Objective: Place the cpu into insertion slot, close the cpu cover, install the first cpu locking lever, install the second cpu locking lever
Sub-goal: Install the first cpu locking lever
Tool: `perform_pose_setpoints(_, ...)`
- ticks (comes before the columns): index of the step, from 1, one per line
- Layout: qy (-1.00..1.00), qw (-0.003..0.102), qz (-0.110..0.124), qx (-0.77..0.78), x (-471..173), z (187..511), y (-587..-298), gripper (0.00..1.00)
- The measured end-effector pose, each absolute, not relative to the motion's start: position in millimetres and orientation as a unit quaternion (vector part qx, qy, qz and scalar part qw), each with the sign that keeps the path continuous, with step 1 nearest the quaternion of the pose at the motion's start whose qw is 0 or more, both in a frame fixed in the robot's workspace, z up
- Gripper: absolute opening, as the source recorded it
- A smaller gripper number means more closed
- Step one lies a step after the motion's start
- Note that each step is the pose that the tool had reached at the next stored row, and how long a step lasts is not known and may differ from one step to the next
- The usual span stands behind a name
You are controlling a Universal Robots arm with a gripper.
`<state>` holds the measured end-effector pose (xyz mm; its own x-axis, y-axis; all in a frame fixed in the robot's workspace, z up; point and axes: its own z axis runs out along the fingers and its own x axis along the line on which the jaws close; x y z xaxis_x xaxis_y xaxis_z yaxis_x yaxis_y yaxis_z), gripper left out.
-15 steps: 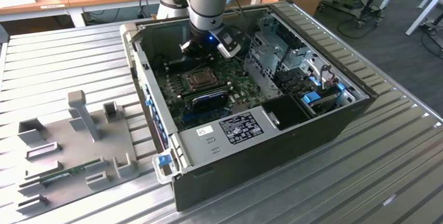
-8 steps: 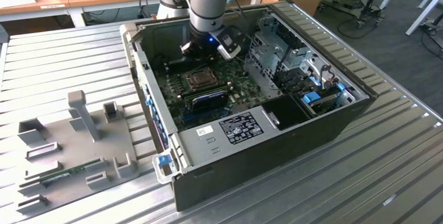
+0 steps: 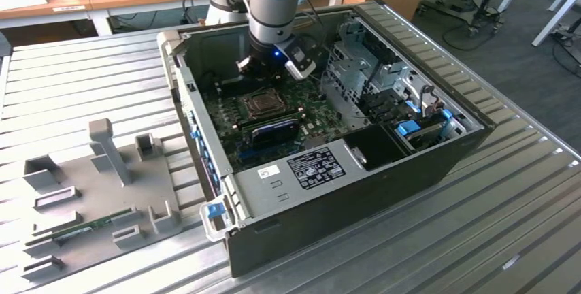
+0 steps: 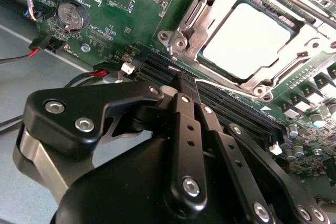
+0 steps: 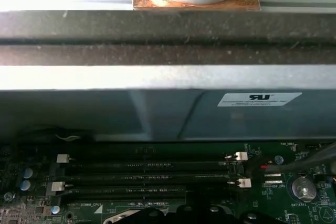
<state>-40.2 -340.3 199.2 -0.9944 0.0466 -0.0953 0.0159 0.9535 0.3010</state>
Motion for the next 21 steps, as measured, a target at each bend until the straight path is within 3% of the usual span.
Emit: perform_pose_setpoints(21, 0.987, 0.051, 0.152, 0.016, -39.6, 192.5, -340.7, 0.10)
